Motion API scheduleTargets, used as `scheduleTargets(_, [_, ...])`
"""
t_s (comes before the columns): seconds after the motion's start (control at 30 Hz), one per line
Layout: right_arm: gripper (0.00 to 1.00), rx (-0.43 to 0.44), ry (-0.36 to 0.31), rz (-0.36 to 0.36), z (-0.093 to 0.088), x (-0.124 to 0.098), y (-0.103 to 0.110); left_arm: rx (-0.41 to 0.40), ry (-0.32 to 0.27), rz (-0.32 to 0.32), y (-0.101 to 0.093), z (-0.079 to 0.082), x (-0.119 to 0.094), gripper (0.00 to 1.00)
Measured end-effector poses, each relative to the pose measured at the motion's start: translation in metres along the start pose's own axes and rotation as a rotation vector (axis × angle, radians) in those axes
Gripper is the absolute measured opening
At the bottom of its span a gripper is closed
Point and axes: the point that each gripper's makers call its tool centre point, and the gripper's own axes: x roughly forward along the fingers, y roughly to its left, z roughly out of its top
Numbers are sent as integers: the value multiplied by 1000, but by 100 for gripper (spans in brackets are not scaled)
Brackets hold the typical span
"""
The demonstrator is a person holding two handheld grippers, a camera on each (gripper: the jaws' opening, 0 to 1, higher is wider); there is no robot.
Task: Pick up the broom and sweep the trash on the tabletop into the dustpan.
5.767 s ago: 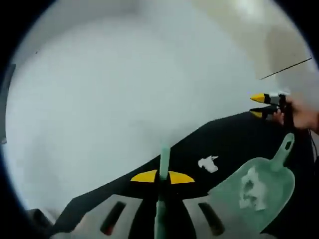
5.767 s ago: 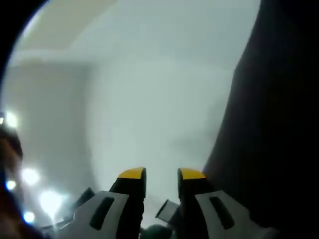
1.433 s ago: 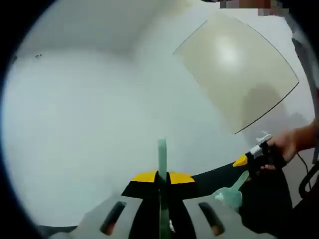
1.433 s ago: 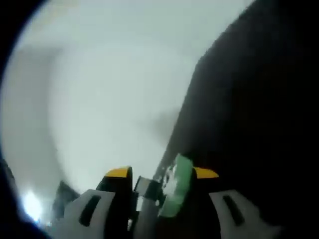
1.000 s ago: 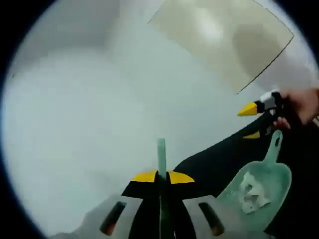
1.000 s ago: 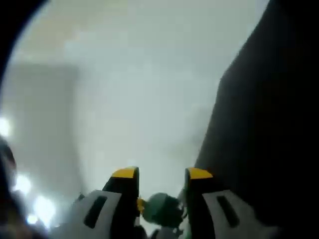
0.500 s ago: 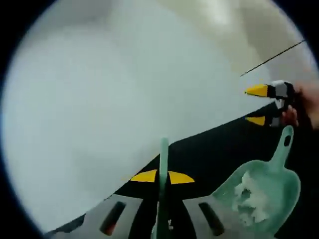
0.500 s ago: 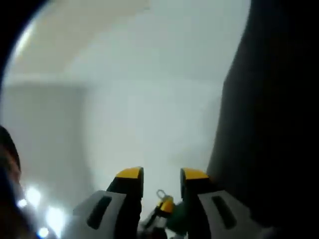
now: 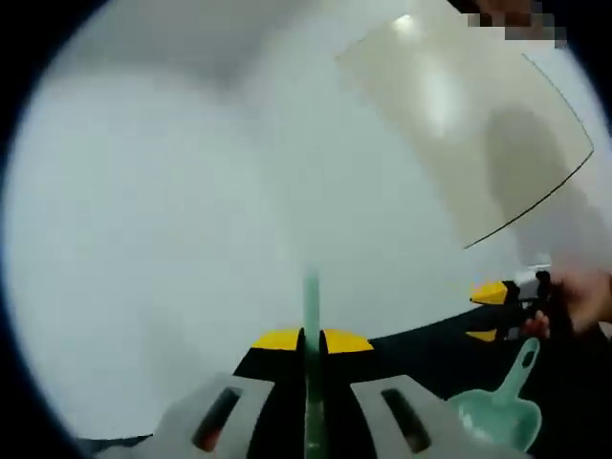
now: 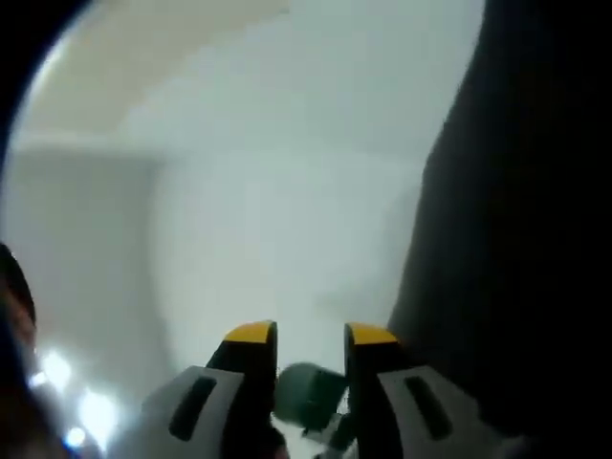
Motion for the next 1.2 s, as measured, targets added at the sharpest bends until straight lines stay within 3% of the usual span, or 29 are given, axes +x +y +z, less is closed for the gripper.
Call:
scheduleTargets(0.03, [29, 0, 2, 0, -1, 0, 1, -23, 3, -19, -4, -8, 3, 4])
scheduleTargets(0.13, [29, -3, -6, 3, 1, 1, 1, 24, 153, 35, -3, -50, 0, 4])
scheduleTargets(0.17, [29, -5, -8, 3, 1, 1, 1, 53, 78, 54, -3, -46, -1, 4])
scheduleTargets(0.23, [29, -11, -8, 3, 1, 2, 0, -22, 88, 44, -10, -45, -2, 4])
scheduleTargets(0.33, [29, -11, -9, 9, 1, 2, 1, 6, 116, 62, -20, -41, -2, 4])
scheduleTargets(0.37, [29, -7, -9, 10, 2, 3, 1, -25, 123, 59, -26, -39, -3, 4])
scheduleTargets(0.47, [29, 3, -10, 15, 2, 2, 1, -33, 109, 80, -46, -26, -13, 4])
scheduleTargets(0.53, [28, 3, -11, 15, 2, 2, 1, -166, 42, 74, -59, -8, -19, 4])
scheduleTargets(0.6, [28, 2, -10, 15, 1, 3, 1, -227, 0, 28, -70, 7, -20, 4])
scheduleTargets(0.67, [28, 3, -10, 15, 1, 3, 1, -262, -35, 48, -69, 24, -28, 4])
scheduleTargets(0.77, [28, 7, -9, 16, 1, 3, 1, -174, -111, 118, -43, 58, -53, 4])
scheduleTargets(0.87, [28, 8, -11, 16, 1, 3, 0, -138, -146, 180, -12, 74, -83, 4])
scheduleTargets(0.93, [28, 1, -11, 14, 1, 4, -2, -131, -128, 173, 2, 71, -96, 4])
scheduleTargets(1.0, [28, -6, -10, 10, 0, 5, -3, -43, -119, 159, 10, 67, -108, 4])
scheduleTargets(1.07, [28, -8, -9, 7, 0, 5, -3, 3, -74, 144, 10, 52, -117, 4])
scheduleTargets(1.17, [28, -11, -10, 7, 0, 5, -4, 24, -59, 100, 1, 31, -114, 4])
scheduleTargets(1.2, [28, -11, -10, 6, 1, 5, -4, 72, -26, 94, -2, 20, -112, 4])
